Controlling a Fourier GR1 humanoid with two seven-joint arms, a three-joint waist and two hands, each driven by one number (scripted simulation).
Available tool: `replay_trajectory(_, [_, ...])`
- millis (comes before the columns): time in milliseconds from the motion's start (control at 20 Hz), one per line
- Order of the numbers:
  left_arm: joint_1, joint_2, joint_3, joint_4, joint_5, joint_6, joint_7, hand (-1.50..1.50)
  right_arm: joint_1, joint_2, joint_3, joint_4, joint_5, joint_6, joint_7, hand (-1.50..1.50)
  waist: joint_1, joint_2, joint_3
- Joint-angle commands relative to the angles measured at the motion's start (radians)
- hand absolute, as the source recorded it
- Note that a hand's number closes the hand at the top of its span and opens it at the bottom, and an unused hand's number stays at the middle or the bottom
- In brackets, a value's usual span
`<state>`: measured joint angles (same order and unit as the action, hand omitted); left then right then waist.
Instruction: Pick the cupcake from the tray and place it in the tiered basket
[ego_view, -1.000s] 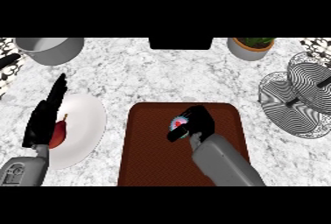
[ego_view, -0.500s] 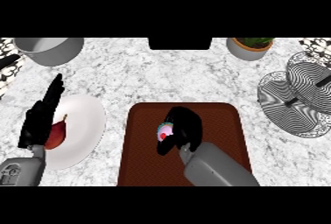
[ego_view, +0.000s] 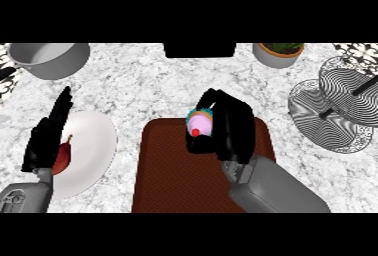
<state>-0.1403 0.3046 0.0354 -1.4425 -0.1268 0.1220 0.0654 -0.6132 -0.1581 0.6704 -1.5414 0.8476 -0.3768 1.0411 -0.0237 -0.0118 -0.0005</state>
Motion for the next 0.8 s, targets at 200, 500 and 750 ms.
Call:
replay_trajectory(200, [0.054, -0.021, -0.016, -0.041, -0.017, 0.005, -0.014, 0.0, -0.036, -0.168, -0.191, -0.312, 0.12, 0.2, 0.143, 1.5, 0.009, 0.003, 0.0])
replay_trajectory(500, [-0.003, -0.009, 0.017, 0.003, -0.005, -0.008, 0.0, 0.0, -0.045, -0.255, -0.309, -0.373, 0.008, 0.433, 0.121, 1.5, 0.012, 0.008, 0.0])
replay_trajectory(750, [0.032, -0.023, 0.008, -0.061, -0.018, -0.017, 0.01, 0.0, -0.041, -0.237, -0.463, -0.389, -0.086, 0.434, 0.017, 1.5, 0.025, 0.01, 0.001])
